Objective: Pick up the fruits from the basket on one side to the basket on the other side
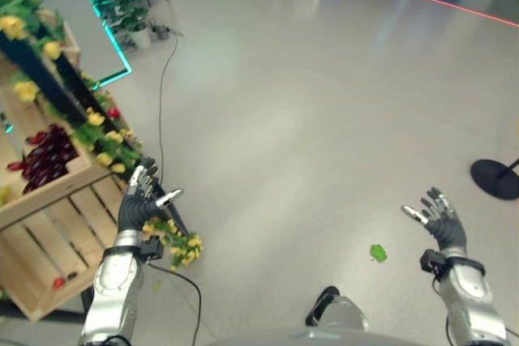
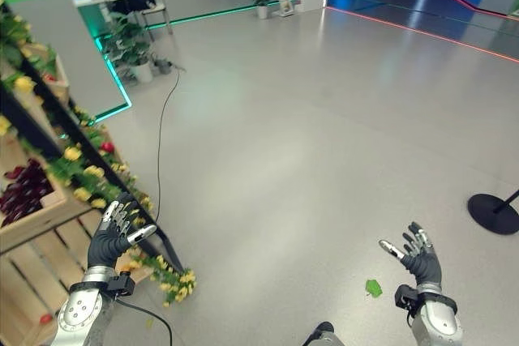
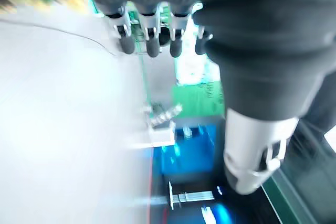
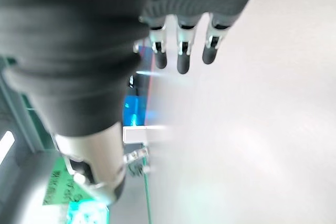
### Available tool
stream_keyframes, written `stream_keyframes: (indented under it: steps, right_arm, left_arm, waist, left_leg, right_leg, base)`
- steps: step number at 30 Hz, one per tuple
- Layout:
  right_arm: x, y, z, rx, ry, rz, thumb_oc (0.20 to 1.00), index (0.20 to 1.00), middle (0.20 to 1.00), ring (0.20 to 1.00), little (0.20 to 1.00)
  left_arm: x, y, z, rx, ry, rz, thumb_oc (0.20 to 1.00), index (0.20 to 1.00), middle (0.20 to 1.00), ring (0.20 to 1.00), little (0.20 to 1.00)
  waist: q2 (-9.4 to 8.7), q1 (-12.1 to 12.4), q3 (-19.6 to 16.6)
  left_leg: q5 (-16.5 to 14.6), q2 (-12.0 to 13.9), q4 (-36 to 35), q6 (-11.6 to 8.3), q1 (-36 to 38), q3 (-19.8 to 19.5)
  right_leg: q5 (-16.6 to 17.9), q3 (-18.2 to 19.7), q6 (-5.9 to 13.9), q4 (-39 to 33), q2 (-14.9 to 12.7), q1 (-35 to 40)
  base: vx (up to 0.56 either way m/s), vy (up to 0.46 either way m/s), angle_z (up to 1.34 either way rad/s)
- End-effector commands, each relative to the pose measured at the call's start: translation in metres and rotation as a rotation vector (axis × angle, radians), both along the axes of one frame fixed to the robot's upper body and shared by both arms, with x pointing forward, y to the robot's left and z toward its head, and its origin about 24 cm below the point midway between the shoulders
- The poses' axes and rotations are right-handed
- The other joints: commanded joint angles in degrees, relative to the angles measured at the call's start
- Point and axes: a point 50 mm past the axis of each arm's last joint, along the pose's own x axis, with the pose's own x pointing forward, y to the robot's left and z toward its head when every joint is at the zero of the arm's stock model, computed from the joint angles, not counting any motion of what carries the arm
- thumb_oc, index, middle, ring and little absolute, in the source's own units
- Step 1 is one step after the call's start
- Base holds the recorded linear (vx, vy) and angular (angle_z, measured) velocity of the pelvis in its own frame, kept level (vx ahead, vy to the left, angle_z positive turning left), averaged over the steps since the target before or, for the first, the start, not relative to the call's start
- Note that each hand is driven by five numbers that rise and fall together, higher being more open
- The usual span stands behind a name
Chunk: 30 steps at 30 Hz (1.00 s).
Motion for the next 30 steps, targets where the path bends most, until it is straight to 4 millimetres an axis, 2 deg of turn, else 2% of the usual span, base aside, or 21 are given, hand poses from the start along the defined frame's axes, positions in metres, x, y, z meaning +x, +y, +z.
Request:
stream_keyframes:
  steps: [1, 5, 7, 8, 9, 10, 11, 12, 13, 15, 16, 17, 18, 19, 20, 21, 22, 25, 27, 28, 30]
  right_arm:
    - [-0.002, -0.020, 0.024, -0.084, -0.110, -0.084, 1.000, 1.000, 1.000, 1.000, 1.000]
    - [0.000, -0.023, 0.028, -0.108, -0.111, -0.091, 1.000, 1.000, 1.000, 1.000, 1.000]
    - [0.007, -0.017, 0.031, -0.093, -0.148, -0.075, 1.000, 1.000, 1.000, 1.000, 1.000]
    - [0.007, -0.017, 0.031, -0.093, -0.149, -0.075, 1.000, 1.000, 1.000, 1.000, 1.000]
    - [0.009, -0.016, 0.033, -0.097, -0.158, -0.065, 1.000, 1.000, 1.000, 1.000, 1.000]
    - [0.013, -0.012, 0.036, -0.081, -0.182, -0.046, 1.000, 1.000, 1.000, 1.000, 1.000]
    - [0.013, -0.011, 0.036, -0.080, -0.183, -0.046, 1.000, 1.000, 1.000, 1.000, 1.000]
    - [0.017, -0.008, 0.038, -0.093, -0.181, -0.025, 1.000, 1.000, 1.000, 1.000, 1.000]
    - [0.019, -0.004, 0.038, -0.095, -0.178, -0.004, 1.000, 1.000, 1.000, 1.000, 1.000]
    - [0.017, -0.005, 0.037, -0.095, -0.173, -0.005, 1.000, 1.000, 1.000, 1.000, 1.000]
    - [0.016, -0.007, 0.038, -0.102, -0.170, -0.003, 1.000, 1.000, 1.000, 1.000, 1.000]
    - [0.018, -0.002, 0.039, -0.105, -0.178, 0.018, 1.000, 1.000, 1.000, 1.000, 1.000]
    - [0.018, -0.002, 0.039, -0.105, -0.178, 0.018, 1.000, 1.000, 1.000, 1.000, 1.000]
    - [0.025, 0.005, 0.033, -0.119, -0.141, 0.075, 1.000, 1.000, 1.000, 1.000, 1.000]
    - [0.025, 0.005, 0.033, -0.120, -0.142, 0.076, 1.000, 1.000, 1.000, 1.000, 1.000]
    - [0.034, 0.011, 0.033, -0.126, -0.132, 0.111, 1.000, 1.000, 1.000, 1.000, 1.000]
    - [0.035, 0.012, 0.033, -0.126, -0.132, 0.112, 1.000, 1.000, 1.000, 1.000, 1.000]
    - [0.049, 0.025, 0.038, -0.131, -0.155, 0.183, 1.000, 1.000, 1.000, 1.000, 1.000]
    - [0.057, 0.039, 0.037, -0.111, -0.163, 0.237, 1.000, 1.000, 1.000, 1.000, 1.000]
    - [0.056, 0.042, 0.034, -0.101, -0.158, 0.244, 1.000, 1.000, 1.000, 1.000, 1.000]
    - [0.057, 0.052, 0.032, -0.075, -0.168, 0.265, 1.000, 1.000, 1.000, 1.000, 1.000]
  left_arm:
    - [0.013, -0.016, 0.045, 0.021, -0.225, -0.088, 1.000, 1.000, 1.000, 1.000, 1.000]
    - [0.019, -0.023, 0.050, 0.000, -0.254, -0.118, 1.000, 1.000, 1.000, 1.000, 1.000]
    - [0.021, -0.024, 0.050, -0.027, -0.261, -0.118, 1.000, 1.000, 1.000, 1.000, 1.000]
    - [0.022, -0.024, 0.051, -0.027, -0.263, -0.119, 1.000, 1.000, 1.000, 1.000, 1.000]
    - [0.022, -0.025, 0.051, -0.033, -0.266, -0.122, 1.000, 1.000, 1.000, 1.000, 1.000]
    - [0.024, -0.025, 0.053, -0.044, -0.274, -0.120, 1.000, 1.000, 1.000, 1.000, 1.000]
    - [0.024, -0.025, 0.053, -0.043, -0.275, -0.120, 1.000, 1.000, 1.000, 1.000, 1.000]
    - [0.024, -0.025, 0.052, -0.037, -0.269, -0.110, 1.000, 1.000, 1.000, 1.000, 1.000]
    - [0.020, -0.027, 0.046, -0.059, -0.251, -0.095, 1.000, 1.000, 1.000, 1.000, 1.000]
    - [0.020, -0.029, 0.043, -0.077, -0.246, -0.093, 1.000, 1.000, 1.000, 1.000, 1.000]
    - [0.022, -0.030, 0.042, -0.088, -0.242, -0.097, 1.000, 1.000, 1.000, 1.000, 1.000]
    - [0.026, -0.034, 0.044, -0.072, -0.248, -0.115, 1.000, 1.000, 1.000, 1.000, 1.000]
    - [0.026, -0.034, 0.044, -0.072, -0.248, -0.115, 1.000, 1.000, 1.000, 1.000, 1.000]
    - [0.025, -0.035, 0.043, -0.051, -0.245, -0.118, 1.000, 1.000, 1.000, 1.000, 1.000]
    - [0.025, -0.035, 0.044, -0.051, -0.246, -0.117, 1.000, 1.000, 1.000, 1.000, 1.000]
    - [0.022, -0.035, 0.041, -0.066, -0.241, -0.110, 1.000, 1.000, 1.000, 1.000, 1.000]
    - [0.022, -0.035, 0.041, -0.066, -0.242, -0.109, 1.000, 1.000, 1.000, 1.000, 1.000]
    - [0.021, -0.028, 0.048, -0.042, -0.267, -0.096, 1.000, 1.000, 1.000, 1.000, 1.000]
    - [0.018, -0.025, 0.048, -0.027, -0.265, -0.093, 1.000, 1.000, 1.000, 1.000, 1.000]
    - [0.018, -0.025, 0.048, -0.018, -0.261, -0.097, 1.000, 1.000, 1.000, 1.000, 1.000]
    - [0.020, -0.024, 0.053, 0.041, -0.264, -0.116, 1.000, 1.000, 1.000, 1.000, 1.000]
  waist:
    - [-2.73, -2.34, -1.73]
    - [-1.92, -3.72, -1.84]
    - [-1.11, -3.72, -1.10]
    - [-0.85, -3.58, -1.09]
    - [-0.90, -3.56, -0.66]
    - [-1.37, -2.82, 0.36]
    - [-1.37, -2.85, 0.43]
    - [-2.27, -2.04, 0.89]
    - [-2.87, -0.45, 1.41]
    - [-3.09, -0.06, 1.87]
    - [-2.82, -0.34, 2.15]
    - [-1.52, 0.89, 1.90]
    - [-1.57, 0.94, 1.87]
    - [0.07, 4.75, 1.51]
    - [0.09, 4.81, 1.47]
    - [1.00, 6.32, 1.14]
    - [1.03, 6.47, 1.09]
    - [1.34, 8.19, 0.54]
    - [0.69, 8.86, -0.04]
    - [0.26, 8.74, -0.08]
    - [-1.96, 7.70, 0.11]
  left_leg:
    - [-3.33, -4.30, 3.84, 6.38, -0.96, 0.38]
    - [-3.07, -1.93, 5.92, 4.99, -0.54, 1.87]
    - [5.62, 3.31, 17.24, 0.48, -3.13, 0.53]
    - [5.81, 4.08, 17.79, -0.05, -3.49, 0.48]
    - [10.20, 5.13, 21.38, -1.04, -4.84, -1.46]
    - [14.85, 5.98, 27.32, -2.94, -8.11, -7.22]
    - [14.90, 6.17, 27.61, -3.14, -8.32, -7.42]
    - [13.52, 2.21, 30.26, -1.78, -10.26, -11.71]
    - [8.43, -4.36, 26.53, -0.36, -13.91, -16.67]
    - [7.81, -4.11, 23.74, 0.35, -15.61, -16.97]
    - [8.08, -1.95, 20.83, 0.75, -15.99, -16.88]
    - [9.66, -2.50, 9.85, 1.23, -16.48, -19.68]
    - [9.78, -2.56, 9.66, 1.24, -16.40, -19.61]
    - [11.68, -8.14, 1.86, 0.55, -16.90, -33.88]
    - [12.11, -8.10, 1.34, 0.54, -16.78, -33.80]
    - [14.68, -8.18, -2.12, -0.36, -18.44, -42.20]
    - [14.73, -8.05, -2.41, -0.39, -18.29, -42.00]
    - [14.59, -8.21, -4.15, -0.11, -18.77, -43.87]
    - [12.65, -8.80, -3.22, 1.37, -18.12, -43.47]
    - [12.34, -8.89, -3.51, 1.85, -17.68, -41.96]
    - [10.03, -10.12, -2.85, 3.96, -16.89, -37.44]
  right_leg:
    - [9.72, 5.06, 13.43, -4.71, -6.46, 6.23]
    - [6.00, 6.57, 11.53, -4.67, -4.82, 6.25]
    - [-0.21, 9.45, 7.90, -6.11, 0.16, 8.24]
    - [-0.42, 9.28, 7.35, -6.41, 0.89, 8.25]
    - [-1.81, 11.01, 6.24, -6.90, 2.30, 9.14]
    - [-4.05, 14.18, 3.80, -8.64, 5.04, 10.79]
    - [-4.17, 14.11, 3.62, -8.68, 5.21, 10.81]
    - [-3.61, 15.88, 2.53, -9.98, 4.90, 11.14]
    - [-2.70, 20.44, 3.45, -12.18, 5.70, 12.25]
    - [-2.45, 21.70, 4.14, -12.55, 6.20, 12.87]
    - [-2.96, 22.83, 4.76, -12.42, 6.86, 13.26]
    - [-2.93, 25.29, 6.26, -13.04, 7.67, 13.15]
    - [-2.90, 25.35, 6.27, -13.08, 7.62, 13.12]
    - [-3.21, 31.38, 6.86, -14.29, 11.13, 13.95]
    - [-2.94, 31.46, 6.84, -14.46, 11.16, 13.86]
    - [-2.95, 36.40, 7.62, -15.92, 12.78, 14.39]
    - [-2.91, 36.61, 7.59, -16.02, 12.86, 14.35]
    - [-0.91, 41.11, 8.29, -19.86, 14.78, 13.95]
    - [0.68, 42.90, 9.00, -22.07, 15.52, 13.28]
    - [1.44, 43.21, 9.06, -22.97, 15.57, 13.41]
    - [4.51, 44.17, 10.77, -24.93, 15.31, 11.81]
  base:
    - [0.05, -0.137, -0.28]
    - [0.07, -0.219, -0.29]
    - [0.10, -0.350, -0.56]
    - [0.08, -0.231, -0.65]
    - [0.12, -0.274, -1.33]
    - [0.11, -0.251, -1.37]
    - [0.09, -0.200, -1.57]
    - [0.15, -0.043, -1.34]
    - [0.21, -0.055, -1.48]
    - [0.15, -0.020, -1.38]
    - [0.21, 0.122, -1.17]
    - [0.21, 0.117, -0.81]
    - [0.44, 0.164, -0.74]
    - [0.28, 0.053, -1.18]
    - [0.46, 0.097, -2.05]
    - [0.18, 0.042, -2.17]
    - [0.24, 0.060, -2.18]
    - [0.11, 0.080, -1.81]
    - [0.10, 0.128, -1.82]
    - [0.16, 0.309, -1.69]
    - [0.05, 0.334, -1.23]
